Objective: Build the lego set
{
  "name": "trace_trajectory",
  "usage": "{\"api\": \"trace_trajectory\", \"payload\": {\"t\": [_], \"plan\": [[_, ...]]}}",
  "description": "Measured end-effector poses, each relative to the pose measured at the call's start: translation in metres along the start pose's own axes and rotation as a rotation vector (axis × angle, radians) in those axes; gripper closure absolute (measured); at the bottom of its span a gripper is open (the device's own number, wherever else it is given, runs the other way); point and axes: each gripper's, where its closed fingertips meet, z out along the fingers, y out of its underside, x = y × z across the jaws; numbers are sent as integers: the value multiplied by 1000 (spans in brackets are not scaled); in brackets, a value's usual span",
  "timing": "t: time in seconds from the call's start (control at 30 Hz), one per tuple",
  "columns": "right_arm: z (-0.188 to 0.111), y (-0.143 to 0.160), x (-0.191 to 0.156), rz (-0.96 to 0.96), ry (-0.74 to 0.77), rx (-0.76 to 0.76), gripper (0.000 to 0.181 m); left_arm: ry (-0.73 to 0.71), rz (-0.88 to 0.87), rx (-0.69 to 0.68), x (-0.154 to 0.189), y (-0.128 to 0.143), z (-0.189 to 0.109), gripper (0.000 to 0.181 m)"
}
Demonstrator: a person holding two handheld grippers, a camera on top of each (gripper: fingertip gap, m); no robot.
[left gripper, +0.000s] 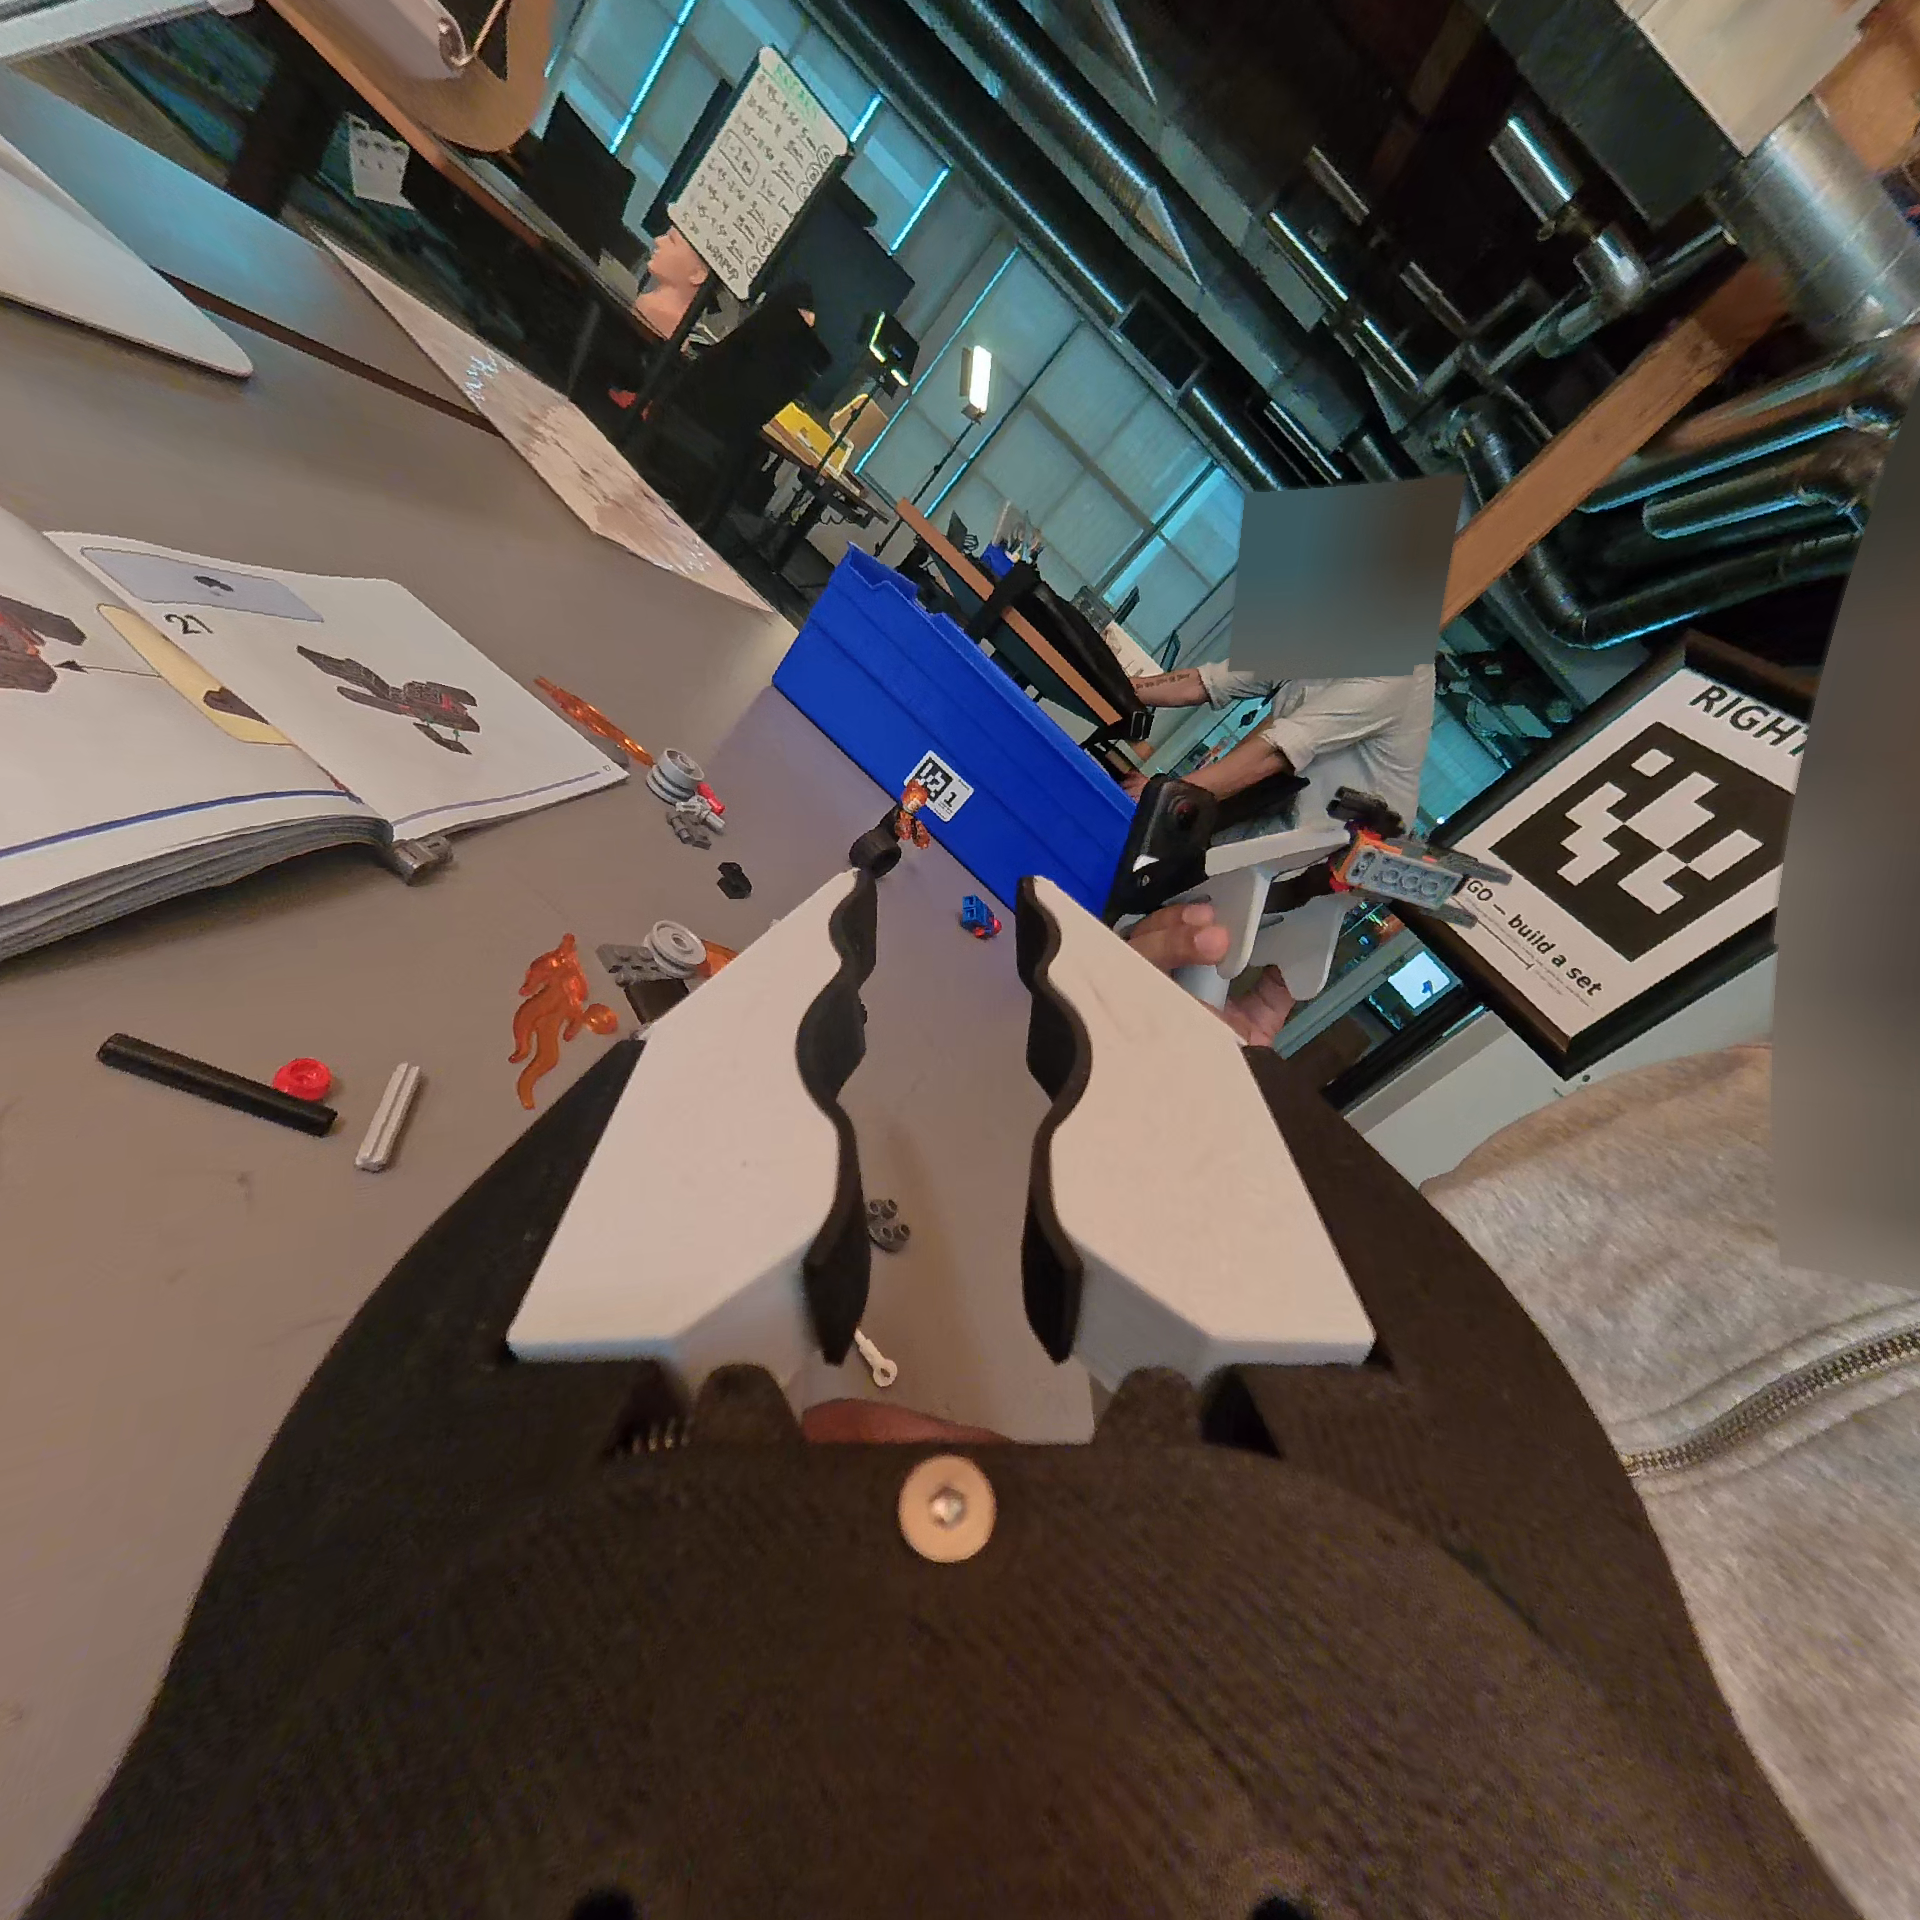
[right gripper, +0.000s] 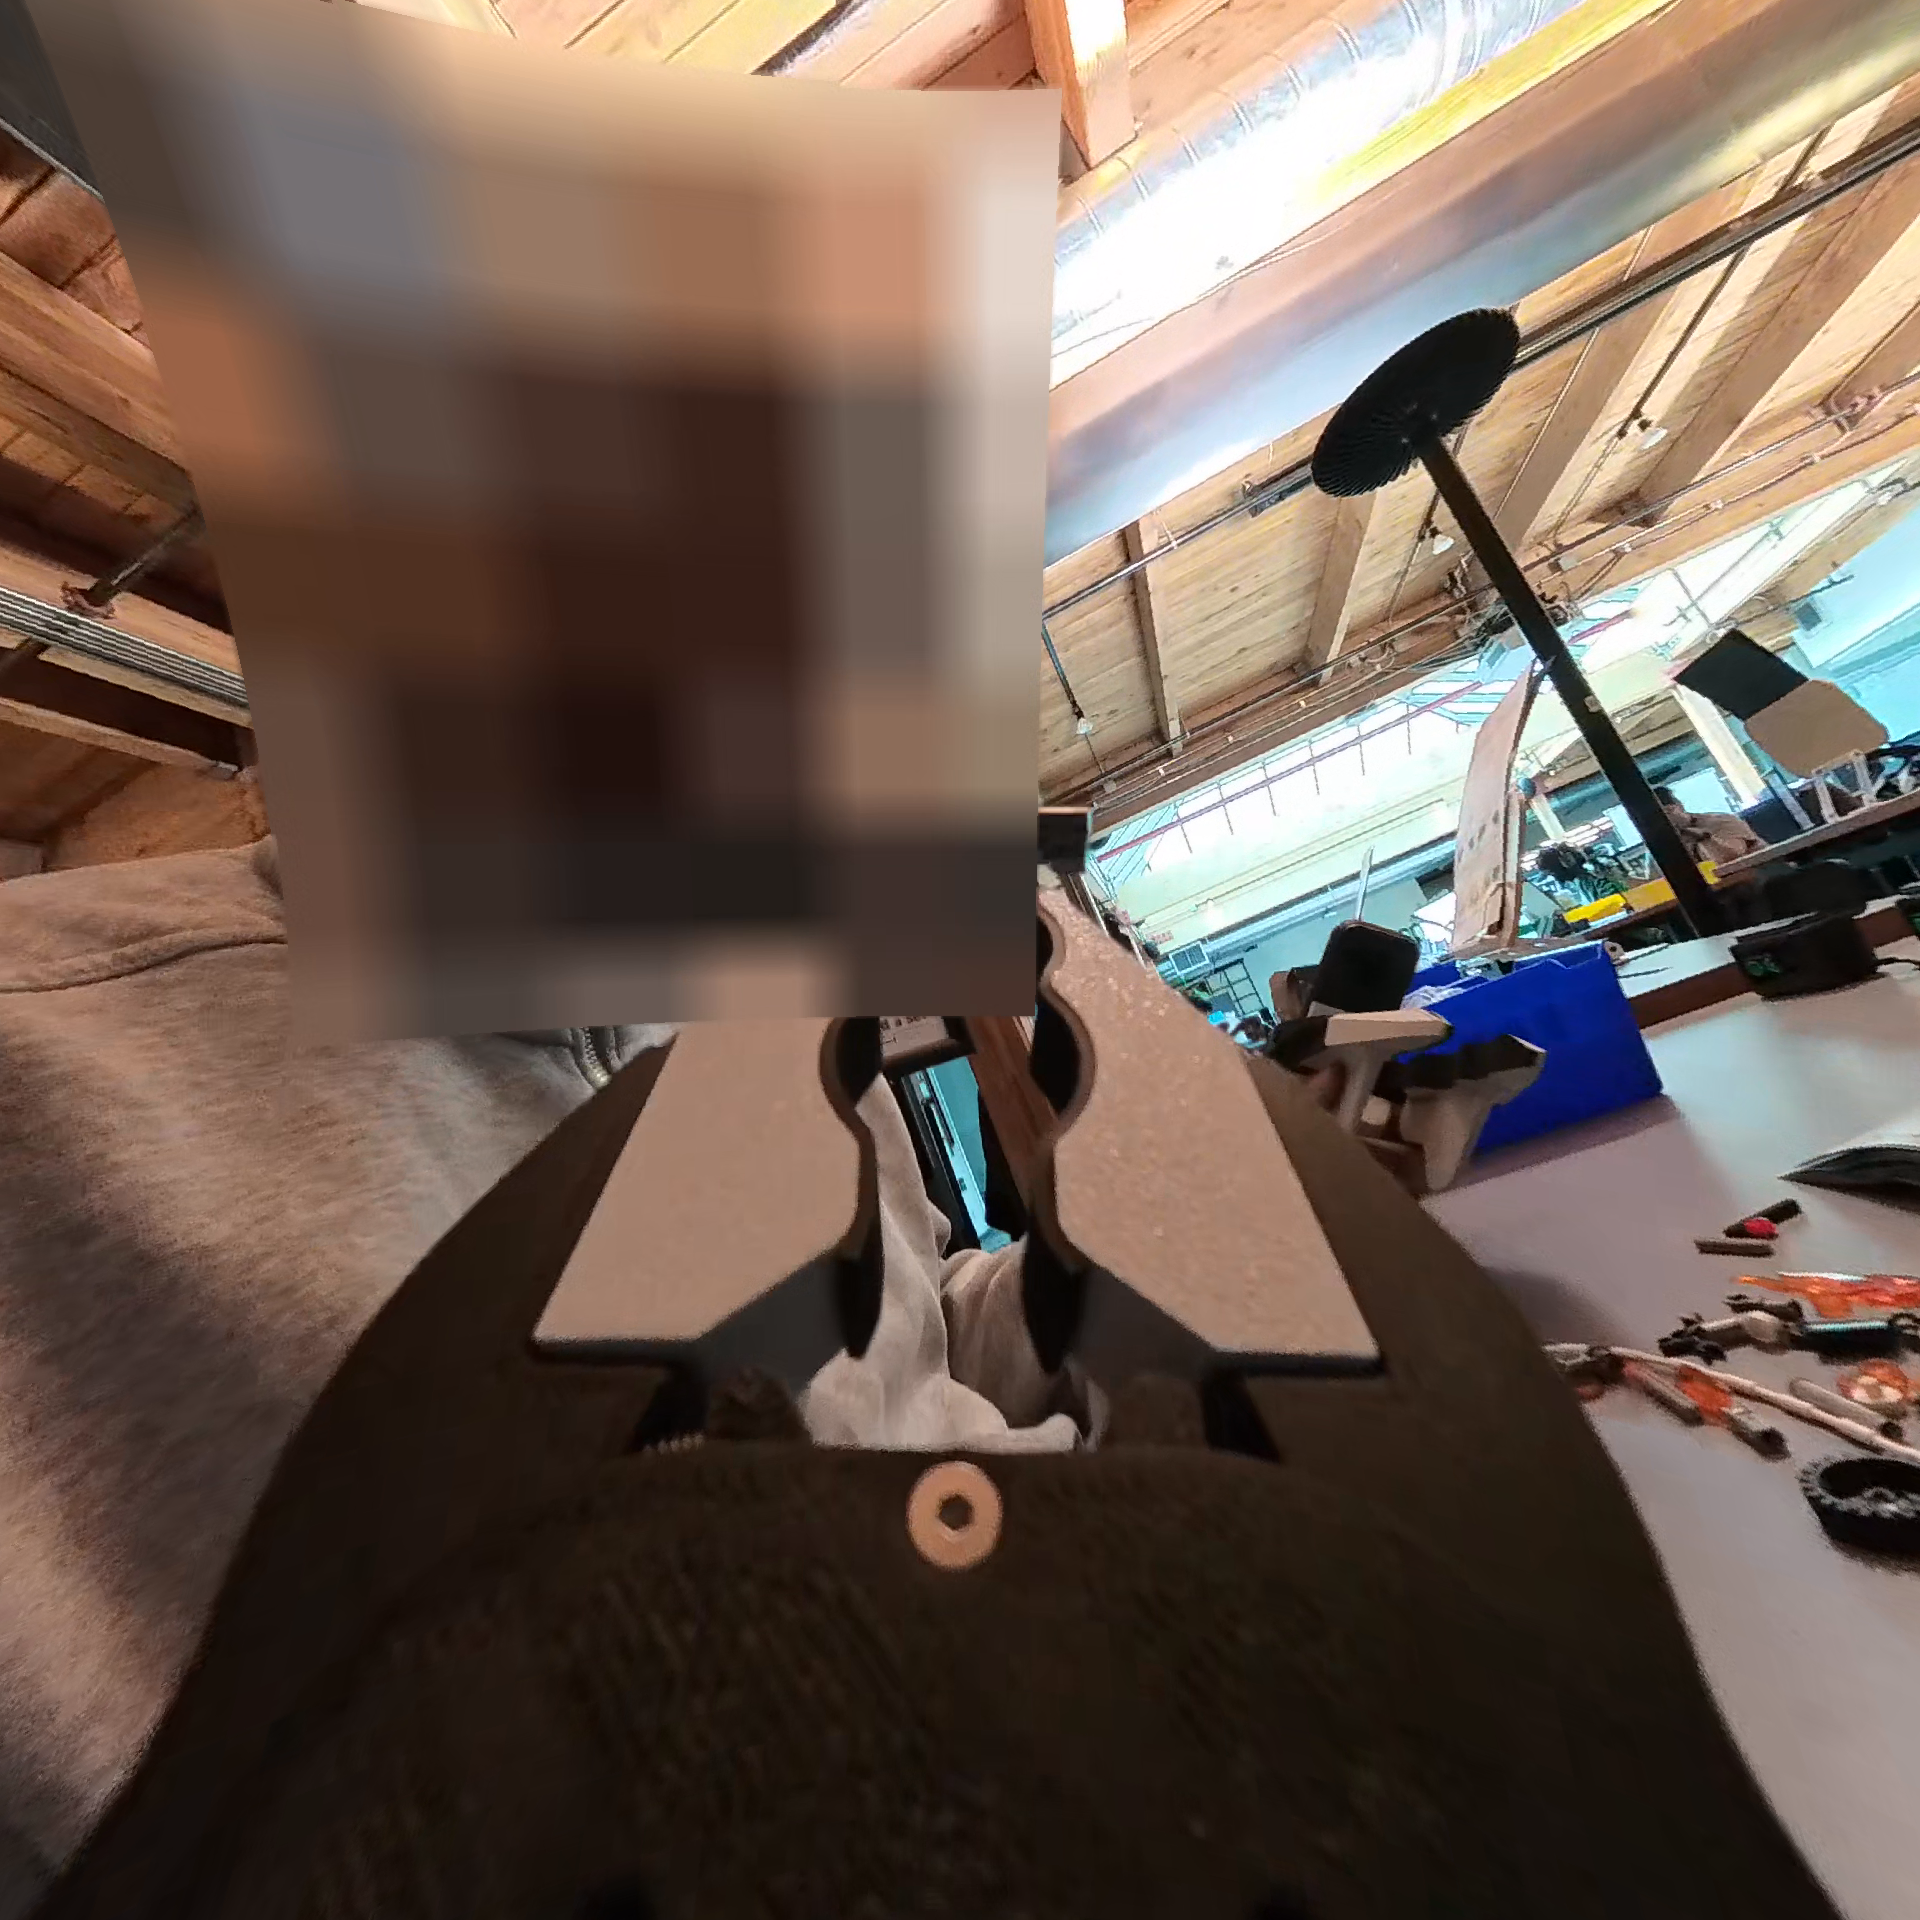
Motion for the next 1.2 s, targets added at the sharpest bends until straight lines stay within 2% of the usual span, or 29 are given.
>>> {"api": "trace_trajectory", "payload": {"t": [0.3,0.53,1.2], "plan": [[4,8,2,-20,24,-47,160,-2,4,-2,0,0,0,157],[13,29,9,-61,75,-166,160,-2,3,-2,0,0,0,157],[18,60,27,-145,198,-349,160,-5,2,-2,-1,0,0,157]]}}
